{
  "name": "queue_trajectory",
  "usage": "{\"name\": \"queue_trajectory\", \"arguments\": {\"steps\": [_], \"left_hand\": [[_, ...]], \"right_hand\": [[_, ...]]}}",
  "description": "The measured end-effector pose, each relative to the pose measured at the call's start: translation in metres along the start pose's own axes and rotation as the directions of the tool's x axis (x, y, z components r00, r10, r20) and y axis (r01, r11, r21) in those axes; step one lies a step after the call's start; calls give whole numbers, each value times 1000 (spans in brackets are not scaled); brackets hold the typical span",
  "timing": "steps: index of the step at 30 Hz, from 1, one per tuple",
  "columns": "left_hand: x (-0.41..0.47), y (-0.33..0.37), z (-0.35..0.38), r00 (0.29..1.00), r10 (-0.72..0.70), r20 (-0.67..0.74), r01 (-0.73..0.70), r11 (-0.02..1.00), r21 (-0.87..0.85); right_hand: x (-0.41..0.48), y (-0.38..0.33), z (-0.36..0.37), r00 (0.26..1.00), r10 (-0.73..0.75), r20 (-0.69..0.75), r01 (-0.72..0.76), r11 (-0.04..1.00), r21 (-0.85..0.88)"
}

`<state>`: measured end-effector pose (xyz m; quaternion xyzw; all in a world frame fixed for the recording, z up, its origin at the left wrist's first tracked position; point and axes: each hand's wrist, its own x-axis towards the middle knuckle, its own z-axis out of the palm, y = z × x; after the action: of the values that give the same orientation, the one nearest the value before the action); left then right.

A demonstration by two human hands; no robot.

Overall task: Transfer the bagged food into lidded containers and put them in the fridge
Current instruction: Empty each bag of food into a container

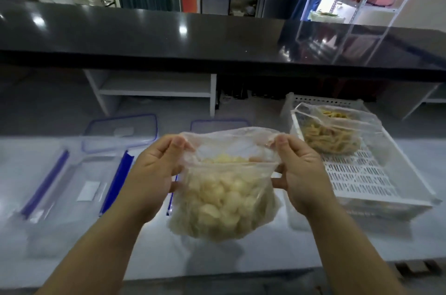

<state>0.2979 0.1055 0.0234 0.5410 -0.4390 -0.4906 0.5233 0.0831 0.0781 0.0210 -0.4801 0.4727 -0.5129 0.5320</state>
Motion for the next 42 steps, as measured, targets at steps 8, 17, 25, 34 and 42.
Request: {"name": "queue_trajectory", "arguments": {"steps": [8,17,25,34,42], "left_hand": [[14,-9,-26,977,-206,46,201,975,91],[47,-31,-21,961,-277,1,261,906,333],[49,-34,-13,976,-218,-24,197,826,528],[57,-38,-12,973,-231,-20,194,763,617],[52,-35,-17,985,-151,-78,170,855,490]], "right_hand": [[4,23,31,944,298,-138,-315,941,-126],[27,37,42,910,390,-142,-415,870,-265],[45,38,45,889,457,-37,-424,787,-449],[55,50,48,934,356,-36,-310,753,-581],[43,48,44,960,278,4,-230,803,-550]]}}
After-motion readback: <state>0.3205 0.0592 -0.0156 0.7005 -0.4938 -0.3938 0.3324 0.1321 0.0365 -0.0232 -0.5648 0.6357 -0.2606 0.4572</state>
